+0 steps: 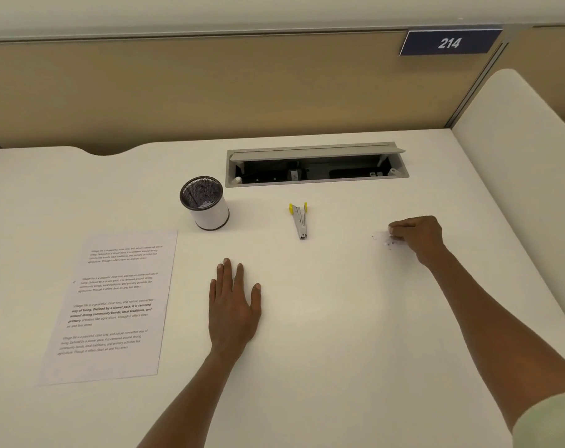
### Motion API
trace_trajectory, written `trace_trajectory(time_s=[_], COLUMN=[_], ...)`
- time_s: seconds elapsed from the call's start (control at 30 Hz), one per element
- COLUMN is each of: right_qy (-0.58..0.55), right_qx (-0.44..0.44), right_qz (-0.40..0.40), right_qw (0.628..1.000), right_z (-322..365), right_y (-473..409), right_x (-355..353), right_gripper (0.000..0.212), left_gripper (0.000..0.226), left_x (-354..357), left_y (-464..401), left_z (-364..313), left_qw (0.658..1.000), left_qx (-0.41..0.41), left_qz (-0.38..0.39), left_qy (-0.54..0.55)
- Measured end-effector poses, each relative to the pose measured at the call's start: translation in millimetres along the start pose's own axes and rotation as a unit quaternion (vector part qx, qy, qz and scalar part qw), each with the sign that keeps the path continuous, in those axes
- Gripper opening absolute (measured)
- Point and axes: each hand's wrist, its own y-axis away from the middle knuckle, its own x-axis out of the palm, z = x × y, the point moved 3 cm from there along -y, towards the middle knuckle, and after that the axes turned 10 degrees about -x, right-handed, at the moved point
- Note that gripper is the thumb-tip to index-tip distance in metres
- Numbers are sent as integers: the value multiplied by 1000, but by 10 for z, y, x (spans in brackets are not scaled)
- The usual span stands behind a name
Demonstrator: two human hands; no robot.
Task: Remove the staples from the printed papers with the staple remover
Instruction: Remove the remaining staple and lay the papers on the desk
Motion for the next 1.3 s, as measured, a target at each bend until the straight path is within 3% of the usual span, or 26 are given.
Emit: trace_trajectory(time_s=[0.1,0.23,0.5,0.7,0.97,1.17,1.3], right_qy=[-148,-335,-516,-541,-500,-442,-347], right_qx=[51,116,173,182,168,117,78], right_qz=[-9,-8,11,86,191,268,296], right_qw=[988,935,838,817,828,848,886], right_z=[8,49,285,722,1464,2059,2285], right_y=[51,148,360,565,726,674,578], right_x=[-27,18,375,856,1642,2371,2799], right_gripper=[13,7,12,11,10,12,6], left_gripper=[68,67,67,66,64,63,62], left_x=[0,15,10,11,-8,12,25], left_y=[0,-3,0,-4,1,3,-3], left_z=[5,9,13,8,-12,-3,1], left_qw=[1000,1000,1000,1000,1000,1000,1000], left_qx=[0,1,0,-2,1,0,-2], left_qz=[-2,-4,-2,0,-5,-10,-11], left_qy=[-1,-1,1,3,3,3,5])
